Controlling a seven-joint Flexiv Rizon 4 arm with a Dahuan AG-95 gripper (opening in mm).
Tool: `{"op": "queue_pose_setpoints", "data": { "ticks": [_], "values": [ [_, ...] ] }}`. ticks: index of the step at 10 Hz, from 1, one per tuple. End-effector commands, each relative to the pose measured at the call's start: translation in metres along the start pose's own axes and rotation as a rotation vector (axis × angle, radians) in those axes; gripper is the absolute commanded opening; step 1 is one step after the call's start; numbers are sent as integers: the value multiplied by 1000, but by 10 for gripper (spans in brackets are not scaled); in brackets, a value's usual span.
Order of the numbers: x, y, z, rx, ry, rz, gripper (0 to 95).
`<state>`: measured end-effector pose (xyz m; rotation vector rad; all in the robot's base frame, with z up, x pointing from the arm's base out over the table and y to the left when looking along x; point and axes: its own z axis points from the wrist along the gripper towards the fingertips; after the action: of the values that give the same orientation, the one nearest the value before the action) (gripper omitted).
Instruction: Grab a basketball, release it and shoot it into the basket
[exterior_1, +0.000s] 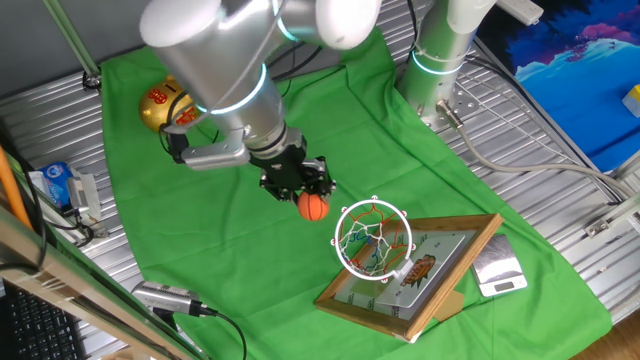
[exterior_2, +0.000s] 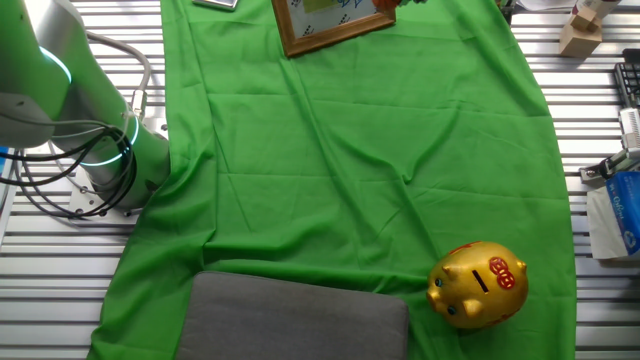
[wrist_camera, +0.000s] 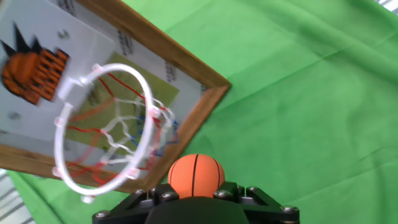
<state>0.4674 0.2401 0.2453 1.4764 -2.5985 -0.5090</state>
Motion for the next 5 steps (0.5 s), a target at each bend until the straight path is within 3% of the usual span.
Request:
{"op": "queue_pose_setpoints", "data": {
  "ticks": [1, 5],
  "values": [
    [-10, 15, -8, -11, 6, 35, 0],
    [-31, 44, -19, -29, 19, 118, 0]
  ]
}}
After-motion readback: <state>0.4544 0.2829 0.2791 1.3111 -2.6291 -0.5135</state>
